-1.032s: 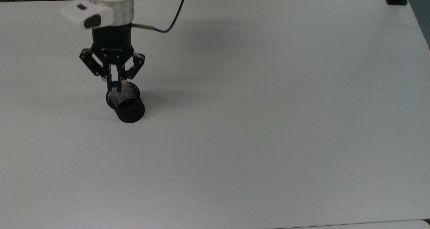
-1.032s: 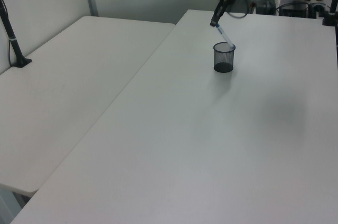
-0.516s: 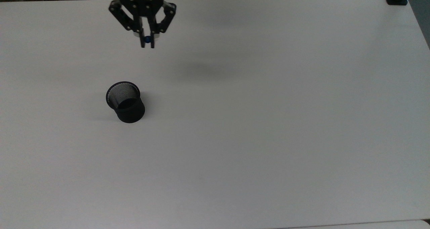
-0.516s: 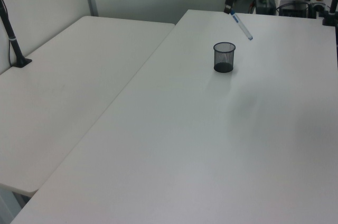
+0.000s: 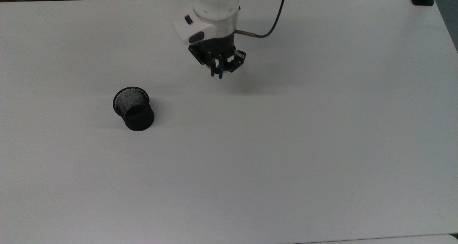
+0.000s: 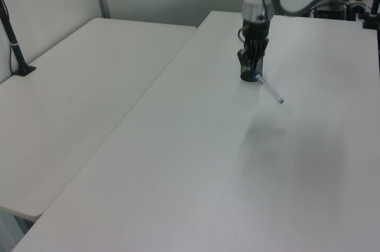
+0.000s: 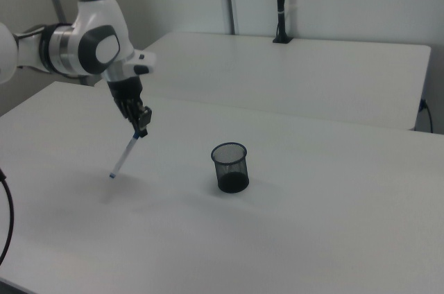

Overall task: Remove the marker
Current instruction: 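Carry the marker away from the cup and lower it to the table, then release the marker on the table and raise the gripper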

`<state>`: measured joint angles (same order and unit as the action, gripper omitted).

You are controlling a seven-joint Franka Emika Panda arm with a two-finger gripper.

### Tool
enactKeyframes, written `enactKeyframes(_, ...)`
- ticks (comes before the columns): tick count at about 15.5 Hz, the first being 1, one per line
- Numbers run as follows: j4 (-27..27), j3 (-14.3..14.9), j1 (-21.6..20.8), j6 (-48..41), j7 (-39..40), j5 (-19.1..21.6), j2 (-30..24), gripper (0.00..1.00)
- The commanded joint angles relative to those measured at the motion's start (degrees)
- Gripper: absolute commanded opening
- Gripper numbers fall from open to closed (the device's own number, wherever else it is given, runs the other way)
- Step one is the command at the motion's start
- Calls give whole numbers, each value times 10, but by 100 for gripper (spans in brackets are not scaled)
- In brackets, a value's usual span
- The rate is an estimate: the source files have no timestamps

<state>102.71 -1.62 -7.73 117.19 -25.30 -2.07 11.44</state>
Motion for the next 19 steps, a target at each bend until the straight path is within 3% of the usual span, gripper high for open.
enactKeyframes(1,-9,7,-33,-17,-12,0,46,0)
enactKeyframes(4,-11,7,-48,-10,-29,-11,79,1)
enactKeyframes(6,-22,7,-58,-8,-59,-47,105,6)
enactKeyframes(7,-22,7,-62,-8,-73,-60,111,12)
enactKeyframes(8,-22,6,-62,-8,-79,-64,112,33)
enactKeyframes(10,-22,6,-62,-10,-81,-63,109,58)
enactKeyframes(12,-23,6,-62,-15,-78,-64,95,67)
enactKeyframes(14,-24,6,-58,-16,-78,-64,76,82)
enactKeyframes(15,-30,6,-56,-18,-80,-58,62,100)
enactKeyframes(19,-39,7,-36,-74,-61,-59,-8,100)
